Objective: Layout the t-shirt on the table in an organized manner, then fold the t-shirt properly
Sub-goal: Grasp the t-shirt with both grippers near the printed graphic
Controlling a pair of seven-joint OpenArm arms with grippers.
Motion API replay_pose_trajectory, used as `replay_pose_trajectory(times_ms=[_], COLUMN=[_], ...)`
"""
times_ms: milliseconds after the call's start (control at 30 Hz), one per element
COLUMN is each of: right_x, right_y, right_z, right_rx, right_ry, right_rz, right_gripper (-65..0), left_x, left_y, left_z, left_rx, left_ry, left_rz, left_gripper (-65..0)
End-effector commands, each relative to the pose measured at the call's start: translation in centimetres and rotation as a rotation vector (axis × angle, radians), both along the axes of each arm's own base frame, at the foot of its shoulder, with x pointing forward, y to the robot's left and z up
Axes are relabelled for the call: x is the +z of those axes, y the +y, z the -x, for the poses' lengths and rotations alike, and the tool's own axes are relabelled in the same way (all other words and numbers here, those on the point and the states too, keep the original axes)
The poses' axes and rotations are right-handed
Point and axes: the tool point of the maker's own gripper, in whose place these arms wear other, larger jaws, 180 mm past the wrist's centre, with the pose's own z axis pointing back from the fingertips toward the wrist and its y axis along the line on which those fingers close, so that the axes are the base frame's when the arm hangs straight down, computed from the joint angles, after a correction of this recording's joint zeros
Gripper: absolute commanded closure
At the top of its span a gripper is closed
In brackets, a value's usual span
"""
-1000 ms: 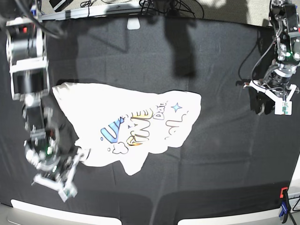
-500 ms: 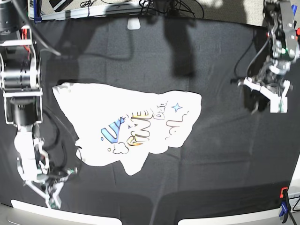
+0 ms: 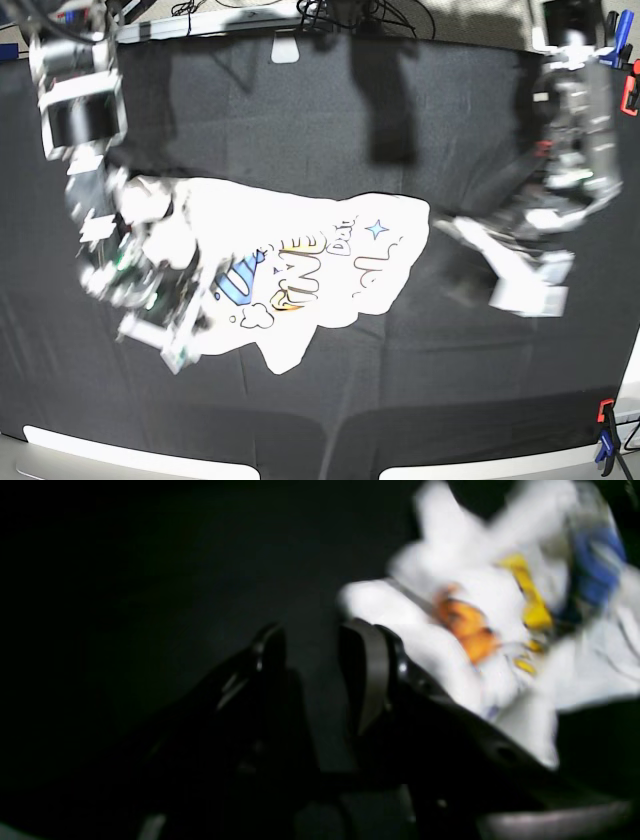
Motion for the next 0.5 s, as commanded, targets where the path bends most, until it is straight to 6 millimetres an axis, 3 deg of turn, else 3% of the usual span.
replay_pose_trajectory(times_ms=[0,200,367,467], right_x=[1.1,-3.2,-4.8,-5.3], right_y=[-0.3,0.0,0.8,0.8], right_z=[-0.6,3.1,4.6,5.0], right_rx=[0.003,0.014,0.023,0.028], right_ry=[-0.042,0.042,0.079,0.087], right_rz=[0.012,0.063,0.064,0.085], right_gripper=[-2.1,-2.1,-2.1,-2.1], left_x=[2.0,0.8,0.9,-0.5], left_y=[0.1,-2.7,-4.3,-5.1], left_z=[-1.1,-0.7,-0.8,0.0], left_rx=[0.008,-0.056,-0.034,-0.046], left_ry=[-0.069,-0.032,-0.022,0.062], left_rz=[-0.011,-0.091,-0.052,-0.061], left_gripper=[-20.3,-20.3,-20.3,-20.3])
